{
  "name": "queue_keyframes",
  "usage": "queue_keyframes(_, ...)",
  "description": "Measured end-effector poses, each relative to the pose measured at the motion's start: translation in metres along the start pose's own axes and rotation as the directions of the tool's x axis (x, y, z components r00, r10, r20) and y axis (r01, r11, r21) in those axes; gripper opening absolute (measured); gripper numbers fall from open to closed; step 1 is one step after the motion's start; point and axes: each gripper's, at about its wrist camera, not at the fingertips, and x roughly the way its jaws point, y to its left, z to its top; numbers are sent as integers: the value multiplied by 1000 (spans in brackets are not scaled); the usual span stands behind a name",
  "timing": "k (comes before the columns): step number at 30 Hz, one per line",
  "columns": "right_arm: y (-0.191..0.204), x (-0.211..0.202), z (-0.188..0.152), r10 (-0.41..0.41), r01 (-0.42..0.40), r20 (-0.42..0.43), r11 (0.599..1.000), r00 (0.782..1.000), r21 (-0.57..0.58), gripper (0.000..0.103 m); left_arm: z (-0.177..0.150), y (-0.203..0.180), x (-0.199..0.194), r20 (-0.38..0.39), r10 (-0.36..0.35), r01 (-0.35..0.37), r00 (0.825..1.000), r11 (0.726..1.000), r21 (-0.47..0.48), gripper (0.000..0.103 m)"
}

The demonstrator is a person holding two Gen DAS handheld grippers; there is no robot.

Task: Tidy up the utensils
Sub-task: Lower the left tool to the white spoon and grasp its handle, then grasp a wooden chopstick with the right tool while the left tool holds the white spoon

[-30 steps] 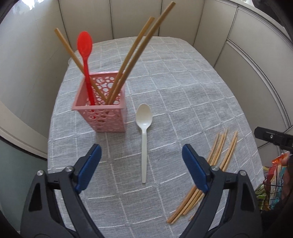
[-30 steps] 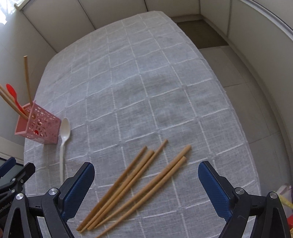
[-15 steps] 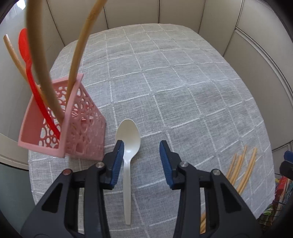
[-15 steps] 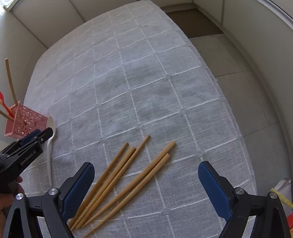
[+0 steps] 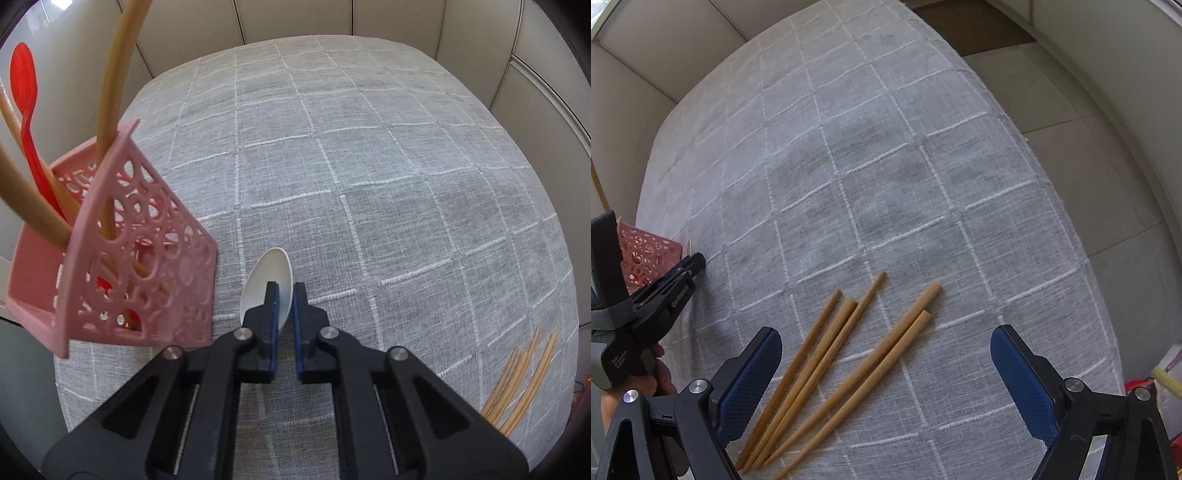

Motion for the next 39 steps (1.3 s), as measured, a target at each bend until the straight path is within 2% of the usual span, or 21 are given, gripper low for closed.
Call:
queue_keyframes(3,-5,3,2,-10,10,-11,1000,1000,11,95,1,0,-4,11,-17,18,1000,1000,-7,4)
queue_keyframes(9,-21,17,5,-36,38,-42,998,998,57,92,-2,6,-26,20,-155,155,988,987,-50,4)
queue_keyframes(12,-31,29,7,-39,45,-71,995,997,89,77,-7,9,-42,30,-219,220,975,973,-66,4)
queue_keyframes(14,-38,36,7,-19,31,-96,992,995,121,59,-11,9,-51,33,-253,255,967,965,-65,4)
queue_keyframes(17,-41,43,4,28,-6,-133,987,991,161,41,-16,9,-62,41,-278,280,960,958,-60,4)
queue_keyframes(20,-37,47,1,27,-3,-149,987,988,161,31,-19,10,-67,39,-297,299,954,953,-56,4)
queue_keyframes(25,-23,55,-1,14,8,-157,990,987,139,26,-23,5,-71,32,-312,313,950,949,-40,4)
queue_keyframes(30,-5,56,-5,-55,70,-166,994,985,84,22,-28,4,-78,35,-311,311,950,950,-10,4)
queue_keyframes(33,-1,61,-8,-36,52,-184,995,982,82,22,-30,5,-80,31,-313,313,949,950,-2,4)
queue_keyframes(39,-10,61,-11,-74,91,-197,993,978,81,20,-34,11,-85,34,-308,308,951,951,6,4)
